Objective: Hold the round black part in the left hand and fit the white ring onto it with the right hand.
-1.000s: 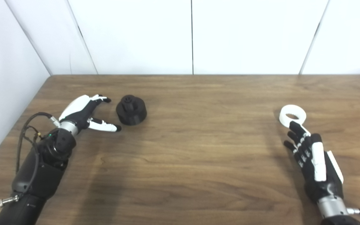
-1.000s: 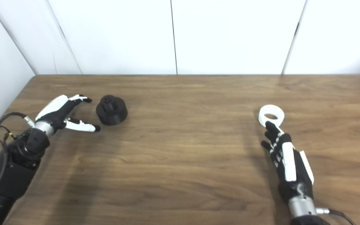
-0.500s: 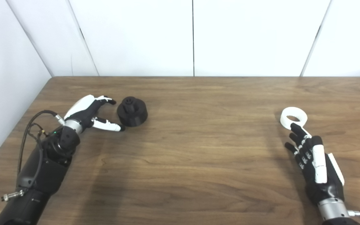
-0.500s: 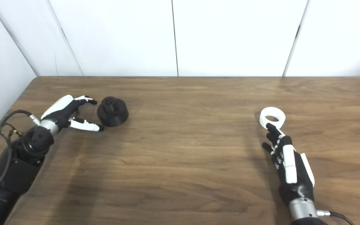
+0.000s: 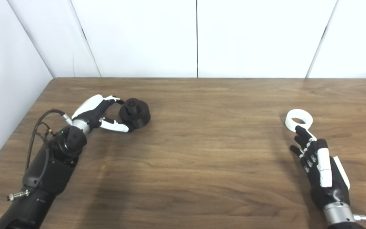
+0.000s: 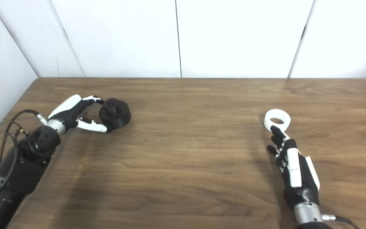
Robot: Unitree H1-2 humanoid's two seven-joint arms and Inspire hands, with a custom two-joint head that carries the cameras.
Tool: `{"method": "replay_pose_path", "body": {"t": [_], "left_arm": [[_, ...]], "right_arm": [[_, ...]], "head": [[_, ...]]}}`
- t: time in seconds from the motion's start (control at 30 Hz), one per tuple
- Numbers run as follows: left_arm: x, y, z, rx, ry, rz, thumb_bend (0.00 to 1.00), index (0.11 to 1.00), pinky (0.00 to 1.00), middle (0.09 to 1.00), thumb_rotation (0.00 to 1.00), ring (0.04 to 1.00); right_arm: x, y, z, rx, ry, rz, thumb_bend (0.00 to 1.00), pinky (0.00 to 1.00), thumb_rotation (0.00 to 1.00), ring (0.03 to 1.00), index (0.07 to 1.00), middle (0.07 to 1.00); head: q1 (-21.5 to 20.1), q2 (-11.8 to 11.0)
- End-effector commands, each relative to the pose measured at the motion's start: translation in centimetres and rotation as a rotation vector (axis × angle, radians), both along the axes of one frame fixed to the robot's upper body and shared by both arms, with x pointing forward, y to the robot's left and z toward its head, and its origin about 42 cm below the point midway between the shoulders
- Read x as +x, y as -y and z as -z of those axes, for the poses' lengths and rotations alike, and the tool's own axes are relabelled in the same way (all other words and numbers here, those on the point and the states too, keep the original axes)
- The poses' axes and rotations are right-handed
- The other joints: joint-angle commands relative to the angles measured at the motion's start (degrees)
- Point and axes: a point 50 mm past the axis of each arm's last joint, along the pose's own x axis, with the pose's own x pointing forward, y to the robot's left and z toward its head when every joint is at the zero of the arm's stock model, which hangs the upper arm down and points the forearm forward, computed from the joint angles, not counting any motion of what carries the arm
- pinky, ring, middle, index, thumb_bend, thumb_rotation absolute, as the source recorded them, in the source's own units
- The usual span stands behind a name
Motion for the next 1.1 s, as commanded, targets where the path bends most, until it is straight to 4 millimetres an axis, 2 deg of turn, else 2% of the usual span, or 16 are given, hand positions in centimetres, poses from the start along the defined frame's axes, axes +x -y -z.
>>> {"method": "replay_pose_path", "body": {"t": [0.0,0.77,0.93,1.07], "left_arm": [[1.4,-0.2,-3.0,0.039,0.094,0.016,1.0,0.845,0.89,0.989,0.37,1.0],[2.5,1.4,-2.6,0.029,0.124,0.074,0.99,0.836,0.91,0.988,0.36,1.0],[2.7,1.6,-2.5,0.038,0.132,0.079,0.97,0.813,0.9,0.98,0.35,1.0],[2.7,1.6,-2.4,0.022,0.141,0.075,0.95,0.76,0.9,0.97,0.34,1.0]], "right_arm": [[-0.2,-1.0,-0.2,0.037,0.045,0.011,0.61,0.91,1.0,0.956,0.872,0.944],[-0.7,-1.2,0.0,0.031,0.042,0.027,0.6,0.89,1.0,0.945,0.865,0.932],[-0.9,-1.1,0.1,0.039,0.042,0.021,0.59,0.91,1.0,0.951,0.87,0.933],[-1.0,-0.9,0.1,0.034,0.04,0.024,0.6,0.9,1.0,0.946,0.865,0.927]], "head": [[0.06,0.0],[-1.15,-0.41],[-1.22,-0.36],[-0.97,-0.22]]}}
